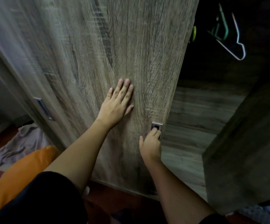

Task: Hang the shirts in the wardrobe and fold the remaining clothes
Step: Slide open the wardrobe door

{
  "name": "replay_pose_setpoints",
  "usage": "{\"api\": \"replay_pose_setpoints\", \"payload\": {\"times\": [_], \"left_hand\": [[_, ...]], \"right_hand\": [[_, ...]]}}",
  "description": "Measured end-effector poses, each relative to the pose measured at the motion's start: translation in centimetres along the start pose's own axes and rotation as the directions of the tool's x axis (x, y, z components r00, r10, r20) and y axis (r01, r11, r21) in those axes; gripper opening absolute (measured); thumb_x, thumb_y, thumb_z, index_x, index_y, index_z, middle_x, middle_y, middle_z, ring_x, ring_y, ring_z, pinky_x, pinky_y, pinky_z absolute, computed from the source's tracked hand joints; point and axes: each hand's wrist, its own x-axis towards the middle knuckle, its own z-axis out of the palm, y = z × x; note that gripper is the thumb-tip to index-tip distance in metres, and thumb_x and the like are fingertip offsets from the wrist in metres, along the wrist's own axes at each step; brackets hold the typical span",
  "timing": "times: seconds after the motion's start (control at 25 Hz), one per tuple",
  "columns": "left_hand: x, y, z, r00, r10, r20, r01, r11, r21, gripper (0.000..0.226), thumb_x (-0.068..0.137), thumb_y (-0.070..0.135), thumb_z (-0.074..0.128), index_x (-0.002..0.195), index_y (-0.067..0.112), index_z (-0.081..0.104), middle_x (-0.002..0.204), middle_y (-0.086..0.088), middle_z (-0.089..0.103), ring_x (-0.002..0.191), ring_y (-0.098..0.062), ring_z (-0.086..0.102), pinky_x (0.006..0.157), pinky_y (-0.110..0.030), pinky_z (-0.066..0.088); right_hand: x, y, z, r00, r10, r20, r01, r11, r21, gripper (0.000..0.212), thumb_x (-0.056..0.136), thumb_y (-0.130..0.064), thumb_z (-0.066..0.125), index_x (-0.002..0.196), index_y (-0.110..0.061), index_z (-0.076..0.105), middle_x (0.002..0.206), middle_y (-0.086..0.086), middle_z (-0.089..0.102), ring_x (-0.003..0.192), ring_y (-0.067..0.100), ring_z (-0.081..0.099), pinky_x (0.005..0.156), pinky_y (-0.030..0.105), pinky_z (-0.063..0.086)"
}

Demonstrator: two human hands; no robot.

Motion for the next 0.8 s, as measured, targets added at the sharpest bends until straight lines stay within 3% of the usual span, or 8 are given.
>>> {"api": "replay_pose_setpoints", "payload": {"times": [0.2, 0.32, 0.52, 0.8], "left_hand": [[-0.7, -1.5, -0.2, 0.998, -0.034, 0.054, 0.035, 0.999, -0.012, 0.066, 0.090, 0.039, 0.042, 0.143, 0.004, 0.024, 0.147, -0.017, 0.038, 0.135, -0.033, 0.037, 0.099, -0.049, 0.042], [-0.8, -2.1, -0.3, 0.995, -0.041, 0.087, 0.043, 0.999, -0.018, 0.067, 0.090, 0.039, 0.042, 0.143, 0.003, 0.024, 0.147, -0.018, 0.037, 0.135, -0.034, 0.035, 0.100, -0.048, 0.042], [-1.2, -3.1, -0.5, 0.989, -0.045, 0.139, 0.048, 0.999, -0.021, 0.067, 0.090, 0.040, 0.041, 0.143, 0.002, 0.023, 0.147, -0.020, 0.037, 0.135, -0.035, 0.034, 0.099, -0.049, 0.042], [-1.6, -4.3, -0.8, 0.973, -0.077, 0.216, 0.091, 0.994, -0.055, 0.067, 0.090, 0.038, 0.042, 0.143, 0.001, 0.022, 0.147, -0.024, 0.033, 0.137, -0.036, 0.028, 0.096, -0.052, 0.044]], "right_hand": [[-0.2, -1.1, 0.0, 0.995, -0.044, 0.090, 0.042, 0.999, 0.025, 0.047, 0.087, -0.030, 0.061, 0.119, 0.000, 0.045, 0.114, 0.017, 0.051, 0.081, 0.028, 0.069, 0.057, 0.030, 0.053], [-0.3, -1.6, 0.1, 0.993, -0.063, 0.096, 0.059, 0.997, 0.040, 0.048, 0.086, -0.030, 0.062, 0.119, 0.000, 0.045, 0.113, 0.017, 0.051, 0.081, 0.028, 0.069, 0.057, 0.030, 0.052], [-0.3, -2.2, 0.9, 0.989, -0.102, 0.105, 0.099, 0.995, 0.034, 0.051, 0.076, -0.031, 0.072, 0.110, 0.002, 0.052, 0.100, 0.016, 0.056, 0.064, 0.024, 0.068, 0.044, 0.025, 0.048], [-0.1, -2.2, 0.5, 0.951, -0.235, 0.202, 0.233, 0.972, 0.032, 0.060, 0.090, -0.035, 0.054, 0.134, 0.001, 0.032, 0.123, 0.016, 0.045, 0.090, 0.024, 0.067, 0.064, 0.027, 0.053]]}}
